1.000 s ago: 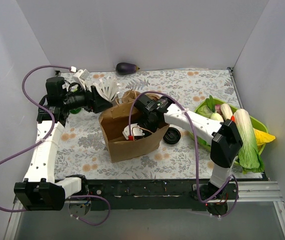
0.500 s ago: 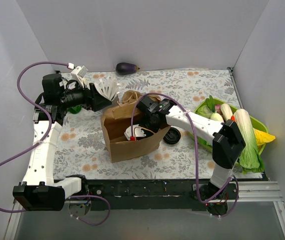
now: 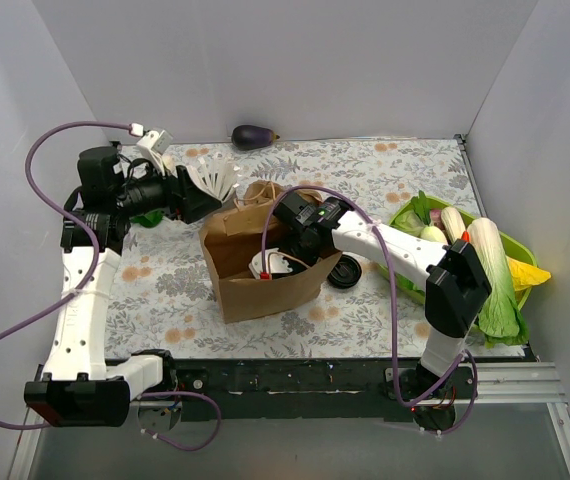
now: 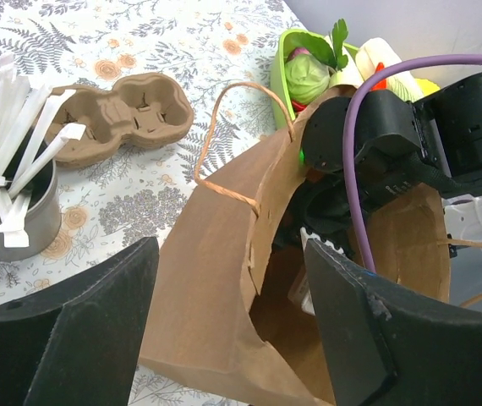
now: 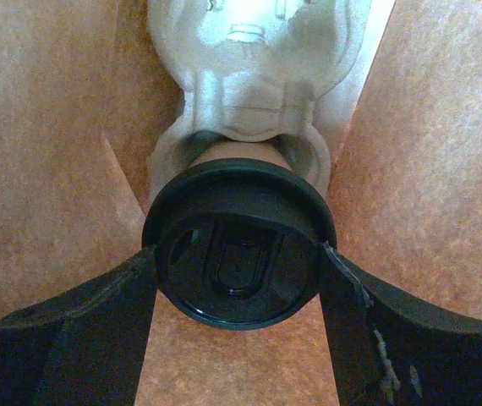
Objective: Pack the takeout coffee
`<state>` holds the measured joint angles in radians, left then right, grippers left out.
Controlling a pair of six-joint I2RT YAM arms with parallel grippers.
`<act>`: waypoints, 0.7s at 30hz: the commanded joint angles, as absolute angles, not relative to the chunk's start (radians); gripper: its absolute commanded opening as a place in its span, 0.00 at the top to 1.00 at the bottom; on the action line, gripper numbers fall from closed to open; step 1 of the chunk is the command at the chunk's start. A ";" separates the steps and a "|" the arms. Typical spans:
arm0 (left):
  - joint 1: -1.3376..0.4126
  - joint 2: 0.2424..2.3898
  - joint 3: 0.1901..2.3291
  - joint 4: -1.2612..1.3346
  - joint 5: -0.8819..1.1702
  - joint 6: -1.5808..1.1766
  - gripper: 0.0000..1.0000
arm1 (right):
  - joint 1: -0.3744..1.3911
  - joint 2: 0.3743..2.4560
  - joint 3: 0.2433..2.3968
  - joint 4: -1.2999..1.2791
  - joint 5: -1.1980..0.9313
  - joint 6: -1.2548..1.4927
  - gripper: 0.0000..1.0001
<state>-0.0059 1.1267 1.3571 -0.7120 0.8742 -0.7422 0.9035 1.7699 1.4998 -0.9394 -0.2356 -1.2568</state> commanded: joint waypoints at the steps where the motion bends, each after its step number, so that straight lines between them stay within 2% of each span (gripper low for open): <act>1: -0.002 1.083 1.382 -0.733 0.880 -0.710 0.30 | 0.899 1.756 1.509 -1.042 -0.187 -1.263 0.48; 3: -0.002 1.078 1.374 -0.732 0.897 -0.710 0.29 | 0.902 1.740 1.522 -1.039 -0.183 -1.244 0.43; 6: -0.002 1.074 1.353 -0.719 0.931 -0.715 0.28 | 0.907 1.733 1.555 -1.043 -0.179 -1.218 0.39; 8: -0.003 1.071 1.332 -0.706 0.949 -0.715 0.28 | 0.908 1.735 1.585 -1.054 -0.186 -1.195 0.27; 9: -0.002 1.065 1.324 -0.703 0.954 -0.715 0.28 | 0.910 1.735 1.597 -1.054 -0.192 -1.184 0.11; 10: -0.002 1.065 1.318 -0.693 0.960 -0.715 0.28 | 0.910 1.736 1.603 -1.052 -0.198 -1.163 0.09; 21: -0.002 1.065 1.285 -0.684 1.005 -0.729 0.27 | 0.922 1.732 1.670 -1.058 -0.201 -1.085 0.03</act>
<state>-0.0059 1.0847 1.2911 -0.6979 0.9627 -0.7296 0.9134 1.7641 1.6108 -1.0294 -0.1890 -1.1233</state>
